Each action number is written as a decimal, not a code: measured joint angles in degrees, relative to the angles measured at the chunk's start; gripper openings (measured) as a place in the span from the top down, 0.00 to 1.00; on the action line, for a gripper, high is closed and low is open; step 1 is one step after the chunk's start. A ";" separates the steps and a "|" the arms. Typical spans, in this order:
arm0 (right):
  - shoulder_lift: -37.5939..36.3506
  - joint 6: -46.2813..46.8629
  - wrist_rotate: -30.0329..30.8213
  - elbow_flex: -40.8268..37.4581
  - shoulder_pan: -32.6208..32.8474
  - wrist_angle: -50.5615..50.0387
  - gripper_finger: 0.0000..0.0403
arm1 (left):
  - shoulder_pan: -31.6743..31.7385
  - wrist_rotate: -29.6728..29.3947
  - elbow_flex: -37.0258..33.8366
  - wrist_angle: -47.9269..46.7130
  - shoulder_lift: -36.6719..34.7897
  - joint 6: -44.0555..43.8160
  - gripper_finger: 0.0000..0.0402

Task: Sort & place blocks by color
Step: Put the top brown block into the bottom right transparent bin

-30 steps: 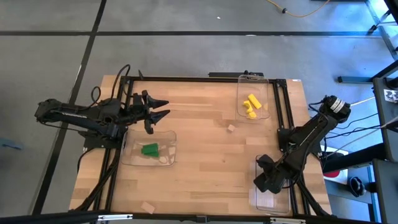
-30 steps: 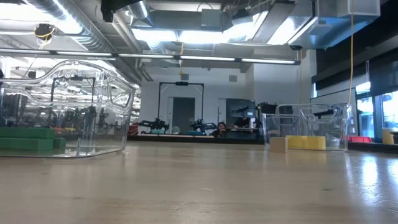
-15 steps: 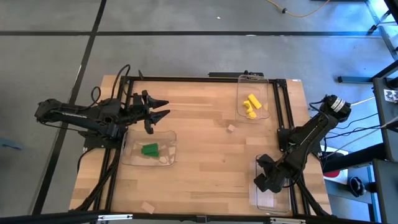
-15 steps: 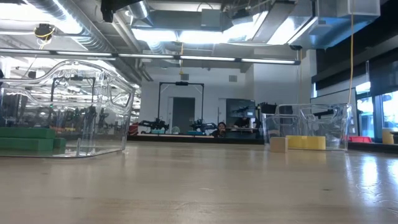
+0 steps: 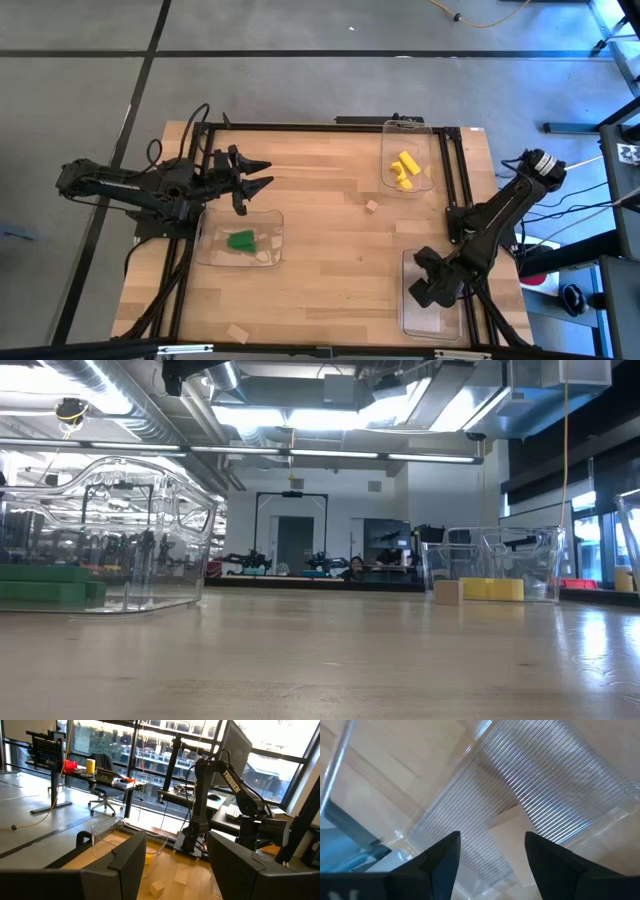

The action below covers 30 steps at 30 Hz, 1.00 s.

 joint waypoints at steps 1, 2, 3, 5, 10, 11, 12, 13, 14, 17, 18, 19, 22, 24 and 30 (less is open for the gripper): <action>-0.26 0.02 -0.04 0.00 0.00 -0.04 0.44 | 0.00 0.00 0.00 -0.02 0.00 -0.01 0.50; -0.63 0.00 -0.06 0.00 0.00 -0.04 0.44 | 0.01 0.00 0.00 -0.02 0.00 -0.01 0.50; -1.01 0.02 -0.04 0.00 0.00 0.00 0.44 | 0.00 0.00 0.00 -0.02 0.00 -0.01 0.50; -1.62 0.01 -0.06 0.00 0.00 0.00 0.44 | 0.01 0.00 0.00 -0.02 0.00 0.00 0.50; -3.45 -1.22 -0.10 0.00 0.00 1.68 0.44 | 0.02 0.00 0.00 -0.04 0.00 -0.01 0.50; -4.09 -1.79 -0.16 0.00 0.00 2.68 0.44 | 0.00 0.00 0.00 -0.04 0.00 -0.01 0.50; -4.85 -2.89 -0.18 0.02 0.00 3.89 0.44 | 0.00 0.00 0.00 -0.04 0.00 0.01 0.50; -5.65 -4.06 -0.18 0.02 0.00 5.40 0.44 | 0.02 0.00 0.00 -0.04 0.00 -0.01 0.50; -6.54 -5.26 -0.15 0.02 0.00 7.18 0.44 | 0.00 0.00 0.00 -0.02 0.00 0.00 0.50; -9.72 -10.92 1.39 0.02 -0.02 14.52 0.44 | 0.00 0.00 0.00 -0.03 0.00 -0.01 0.50; -10.80 -13.25 3.31 0.04 -0.03 17.60 0.44 | 0.02 0.00 0.00 -0.02 0.00 0.01 0.50; -12.02 -15.48 5.84 0.04 -0.13 20.69 0.44 | 0.02 0.00 0.00 -0.02 0.00 -0.01 0.50; -15.12 -24.24 17.35 0.17 -2.08 29.66 0.44 | 0.00 0.02 0.00 -0.02 0.00 -0.10 0.50; -16.89 -32.88 25.48 0.17 -4.70 34.06 0.44 | 0.00 0.00 0.00 -0.02 0.00 -0.43 0.50; -19.54 -59.45 32.77 0.20 -17.39 42.38 0.44 | 0.02 1.00 0.00 1.99 -0.03 -0.52 0.50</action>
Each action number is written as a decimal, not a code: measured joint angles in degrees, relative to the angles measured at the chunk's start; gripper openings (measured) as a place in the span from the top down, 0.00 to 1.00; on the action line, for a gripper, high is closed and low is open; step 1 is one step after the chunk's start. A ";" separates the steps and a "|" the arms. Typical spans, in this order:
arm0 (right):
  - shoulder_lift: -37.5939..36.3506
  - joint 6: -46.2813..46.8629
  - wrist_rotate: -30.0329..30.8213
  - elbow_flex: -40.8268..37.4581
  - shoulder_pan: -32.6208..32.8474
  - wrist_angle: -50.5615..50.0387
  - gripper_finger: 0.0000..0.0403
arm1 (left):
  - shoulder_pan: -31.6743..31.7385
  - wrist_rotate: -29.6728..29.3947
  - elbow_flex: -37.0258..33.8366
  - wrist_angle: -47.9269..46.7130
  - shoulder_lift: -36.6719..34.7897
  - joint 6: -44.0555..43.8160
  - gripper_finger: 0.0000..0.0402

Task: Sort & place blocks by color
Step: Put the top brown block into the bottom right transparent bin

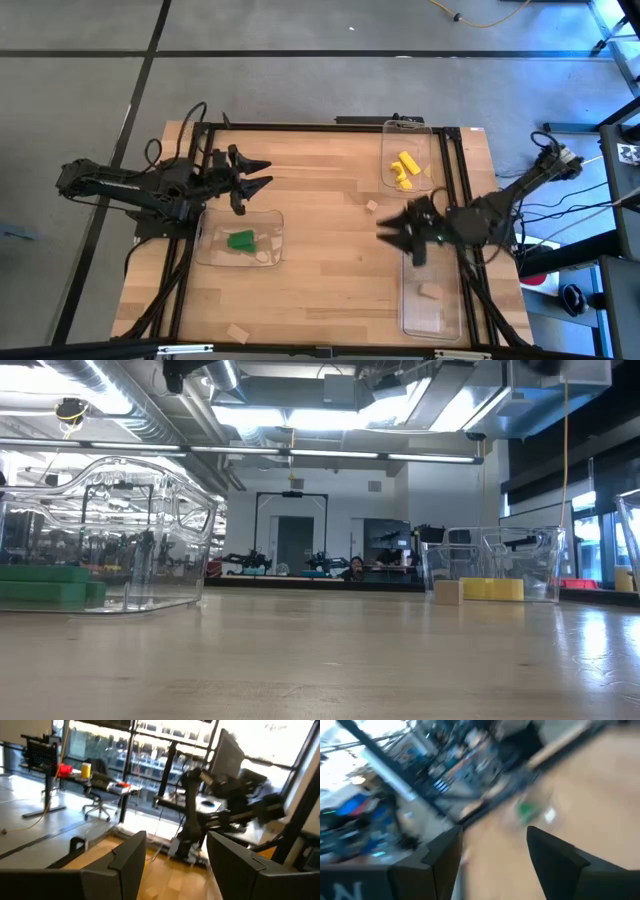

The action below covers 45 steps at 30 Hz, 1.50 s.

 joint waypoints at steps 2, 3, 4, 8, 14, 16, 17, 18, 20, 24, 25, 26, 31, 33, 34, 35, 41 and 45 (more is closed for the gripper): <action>0.09 -7.21 -0.42 0.00 -4.42 2.16 0.44 | 0.01 0.78 0.00 2.03 -0.01 -0.03 0.50; 0.13 -10.64 -1.16 0.00 -6.56 3.08 0.44 | 0.00 1.15 0.00 3.13 -0.01 -0.04 0.50; 0.29 -13.76 -1.59 0.00 -8.59 3.72 0.44 | -0.01 1.36 0.00 4.30 -0.01 -0.04 0.50; 0.55 -22.66 -1.84 -0.02 -14.81 3.87 0.44 | 0.01 1.67 0.00 6.54 -0.03 0.00 0.50; 0.52 -24.58 -2.43 -0.02 -18.83 4.83 0.44 | 0.01 1.01 0.00 6.49 -0.03 0.01 0.50; 0.52 -25.19 -4.17 -0.02 -19.07 4.79 0.44 | -0.02 1.01 0.00 6.45 -0.01 0.03 0.50; 0.52 -25.66 -4.88 -0.02 -19.09 4.79 0.44 | 0.00 0.99 0.00 6.45 -0.02 0.03 0.50; 0.52 -25.89 -5.37 -0.02 -19.09 4.81 0.44 | 0.01 0.98 0.00 6.45 -0.01 0.03 0.50; 0.52 -25.92 -5.84 -0.02 -19.09 4.80 0.44 | 0.01 0.98 0.00 6.43 -0.01 0.03 0.50; 0.52 -25.82 -5.79 -0.02 -19.09 4.81 0.44 | 0.01 0.97 0.00 6.43 -0.01 0.03 0.50; 0.52 -25.81 -5.79 -0.02 -19.09 4.81 0.44 | -0.02 0.98 0.00 6.43 -0.03 0.03 0.50; 0.52 -25.80 -5.79 -0.02 -19.09 4.81 0.44 | 0.01 0.98 0.00 6.43 -0.01 0.05 0.50; 0.52 -24.19 -5.70 -0.02 -19.09 4.81 0.44 | -0.01 0.96 0.00 6.43 -0.01 0.07 0.50; 0.52 -24.21 -5.66 -0.02 -19.09 4.79 0.44 | 0.01 0.96 0.00 6.43 -0.01 0.07 0.50; 0.52 -24.18 -5.64 -0.02 -19.09 4.81 0.44 | 0.01 0.96 0.00 6.41 -0.01 0.07 0.50; 0.52 -24.04 -5.64 -0.02 -19.09 4.81 0.44 | 0.00 0.94 0.00 6.41 -0.01 0.07 0.50; 0.52 -22.61 -5.56 -0.02 -19.09 4.74 0.44 | 0.01 0.94 0.00 6.41 -0.01 0.07 0.50; 0.66 -18.85 -2.14 0.16 -19.08 3.42 0.44 | -0.01 0.94 0.00 6.41 -0.01 0.07 0.50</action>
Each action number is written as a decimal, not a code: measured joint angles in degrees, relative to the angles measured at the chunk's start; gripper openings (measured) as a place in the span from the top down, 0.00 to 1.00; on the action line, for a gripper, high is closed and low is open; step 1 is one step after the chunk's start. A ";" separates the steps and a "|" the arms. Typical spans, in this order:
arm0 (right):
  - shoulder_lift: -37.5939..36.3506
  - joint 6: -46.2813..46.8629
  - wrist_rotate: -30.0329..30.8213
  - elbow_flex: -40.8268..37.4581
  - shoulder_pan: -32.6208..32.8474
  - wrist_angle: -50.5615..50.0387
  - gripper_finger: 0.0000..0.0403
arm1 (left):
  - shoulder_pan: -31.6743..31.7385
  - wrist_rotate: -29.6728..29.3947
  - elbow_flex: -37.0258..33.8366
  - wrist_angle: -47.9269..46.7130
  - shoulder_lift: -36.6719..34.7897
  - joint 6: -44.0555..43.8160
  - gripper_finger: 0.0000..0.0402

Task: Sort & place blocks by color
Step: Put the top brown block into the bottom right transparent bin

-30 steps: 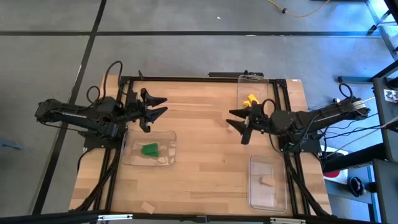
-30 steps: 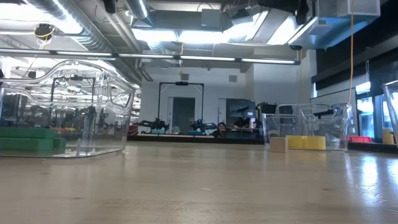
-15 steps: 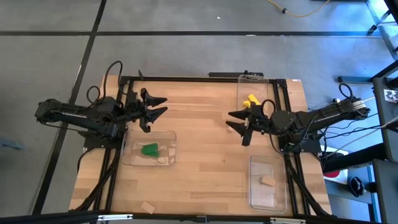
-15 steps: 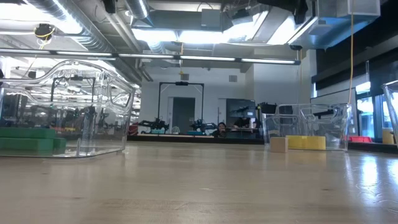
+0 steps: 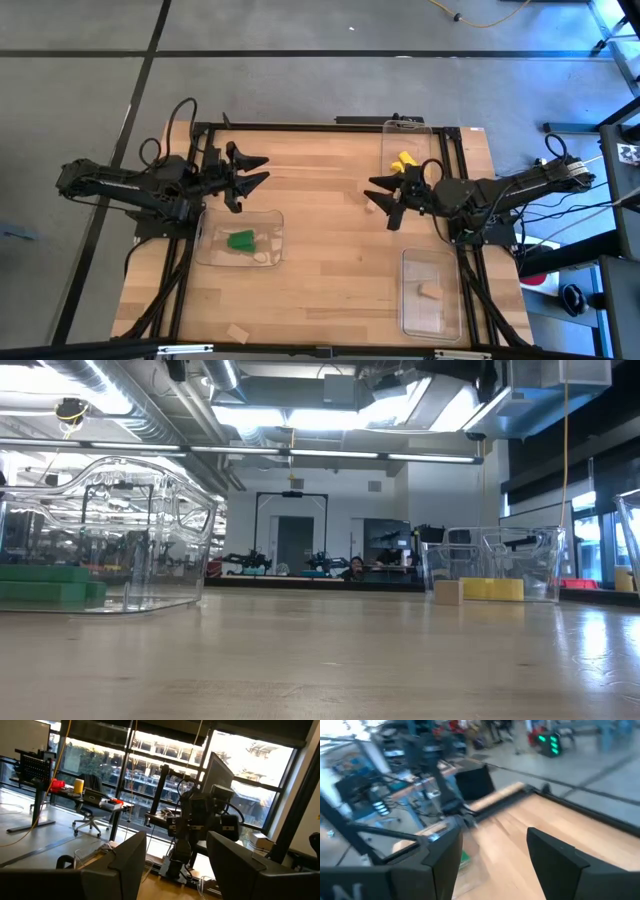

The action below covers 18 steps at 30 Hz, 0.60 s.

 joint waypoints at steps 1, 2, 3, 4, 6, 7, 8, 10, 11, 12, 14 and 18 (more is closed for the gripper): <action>0.33 1.98 1.08 0.78 -0.01 -2.44 0.44 | 0.01 0.00 0.00 0.00 0.00 0.00 0.50; 0.87 4.01 1.92 2.07 -0.01 -5.87 0.44 | 0.02 -0.02 0.00 0.00 0.00 0.00 0.50; 1.59 6.09 2.61 3.61 -0.01 -10.05 0.44 | 0.02 -0.02 0.00 0.00 0.00 0.00 0.50; 2.59 8.03 3.00 5.40 -0.01 -14.76 0.44 | 0.01 -0.02 0.00 0.00 0.00 0.00 0.50; 5.01 12.08 3.23 9.15 -0.01 -23.65 0.44 | 0.02 -0.02 0.00 -0.02 0.00 0.00 0.50; 6.33 14.50 3.36 10.83 -0.05 -27.48 0.44 | 0.00 -0.02 0.00 0.00 0.00 0.00 0.50; 7.74 16.95 3.75 12.42 -0.19 -31.11 0.44 | 0.02 -0.02 0.00 0.00 0.00 0.00 0.50; 10.31 22.43 4.00 14.85 -0.52 -36.92 0.44 | 0.00 -0.02 0.00 -0.02 0.00 0.00 0.50; 11.53 25.29 4.03 15.61 -0.83 -39.70 0.44 | 0.00 -0.02 0.00 0.00 -0.02 0.00 0.50; 12.69 28.24 4.08 16.04 -1.17 -42.11 0.44 | 0.02 -0.02 0.00 0.00 -0.01 0.00 0.50; 14.80 34.54 4.03 16.18 -1.65 -45.64 0.44 | 0.00 -0.02 0.00 0.00 0.00 0.00 0.50; 17.97 47.65 4.03 14.61 -1.78 -47.03 0.44 | 0.02 -0.02 0.00 -0.01 0.00 0.02 0.50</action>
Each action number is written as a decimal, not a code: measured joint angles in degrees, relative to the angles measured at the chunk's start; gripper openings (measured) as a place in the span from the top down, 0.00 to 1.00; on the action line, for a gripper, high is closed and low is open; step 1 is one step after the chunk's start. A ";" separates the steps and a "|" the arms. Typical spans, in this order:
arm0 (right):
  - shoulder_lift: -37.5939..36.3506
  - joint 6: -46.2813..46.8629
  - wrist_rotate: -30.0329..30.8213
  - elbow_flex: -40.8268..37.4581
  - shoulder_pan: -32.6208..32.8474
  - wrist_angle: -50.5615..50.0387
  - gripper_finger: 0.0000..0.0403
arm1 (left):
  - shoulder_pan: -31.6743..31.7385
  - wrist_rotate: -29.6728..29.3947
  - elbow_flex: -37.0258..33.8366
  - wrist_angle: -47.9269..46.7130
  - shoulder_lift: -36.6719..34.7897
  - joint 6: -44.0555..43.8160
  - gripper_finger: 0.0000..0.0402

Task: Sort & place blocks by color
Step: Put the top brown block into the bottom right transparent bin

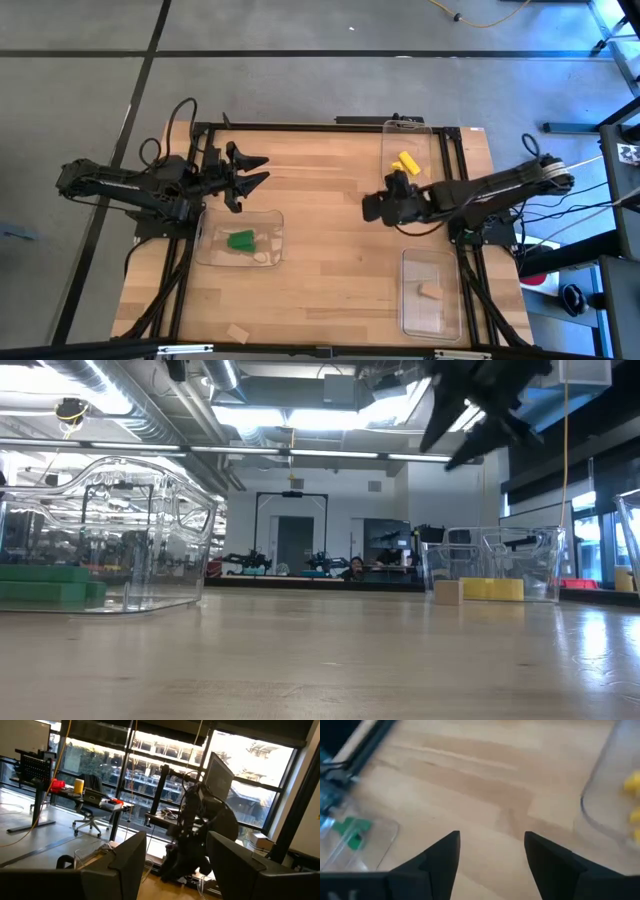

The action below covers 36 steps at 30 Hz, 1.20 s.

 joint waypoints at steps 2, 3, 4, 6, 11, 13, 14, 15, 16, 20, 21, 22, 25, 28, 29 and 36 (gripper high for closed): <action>1.51 5.46 -1.59 -0.87 0.02 0.14 0.44 | -0.01 0.00 0.00 0.00 0.00 -0.01 0.50; 2.12 7.01 -3.13 -1.13 0.01 0.02 0.44 | 0.00 0.00 0.00 0.00 -0.01 -0.02 0.50; 2.69 7.17 -4.38 -1.30 0.00 -0.03 0.44 | 0.00 0.00 0.00 0.00 -0.01 -0.02 0.50; 4.03 7.17 -6.14 -1.63 0.00 0.06 0.44 | 0.00 0.00 0.00 0.00 0.00 0.00 0.50; 6.80 14.16 -5.78 -1.83 -0.48 -2.23 0.44 | -0.01 0.00 0.00 0.00 0.00 0.00 0.50; 8.01 17.42 -4.71 -1.83 -1.29 -3.43 0.44 | -0.01 0.00 0.00 0.00 0.00 0.00 0.50; 8.60 18.98 -4.66 -1.83 -1.72 -4.02 0.44 | 0.00 0.00 0.00 0.00 0.00 0.00 0.50; 9.25 20.33 -4.69 -1.83 -2.13 -4.46 0.44 | -0.02 0.00 0.00 0.00 0.00 0.00 0.50; 9.98 21.21 -4.78 -1.83 -2.46 -4.56 0.44 | 0.00 0.00 0.00 0.00 0.00 0.00 0.50; 13.40 24.89 -6.16 -1.83 -2.91 -4.31 0.44 | -0.01 0.00 0.00 0.16 0.00 0.00 0.50; 14.48 25.69 -6.46 -1.83 -2.90 -4.36 0.44 | -0.01 0.00 0.00 0.21 -0.02 0.00 0.50; 15.57 26.94 -6.50 -1.83 -2.88 -4.39 0.44 | -0.01 0.00 0.00 0.30 -0.02 0.00 0.50; 18.79 32.70 -6.46 -1.83 -2.89 -4.26 0.44 | -0.02 0.00 0.00 0.37 -0.11 0.00 0.50; 21.52 37.11 -4.82 -1.83 -3.10 -3.94 0.44 | -0.01 0.00 0.00 1.01 -0.13 -0.01 0.50; 22.29 38.51 -4.71 -1.83 -3.24 -3.95 0.44 | -0.01 0.01 0.00 1.42 -0.13 0.00 0.50; 26.07 41.92 -4.23 -1.83 -4.46 -1.74 0.44 | -0.02 0.02 0.02 2.95 -0.15 0.00 0.50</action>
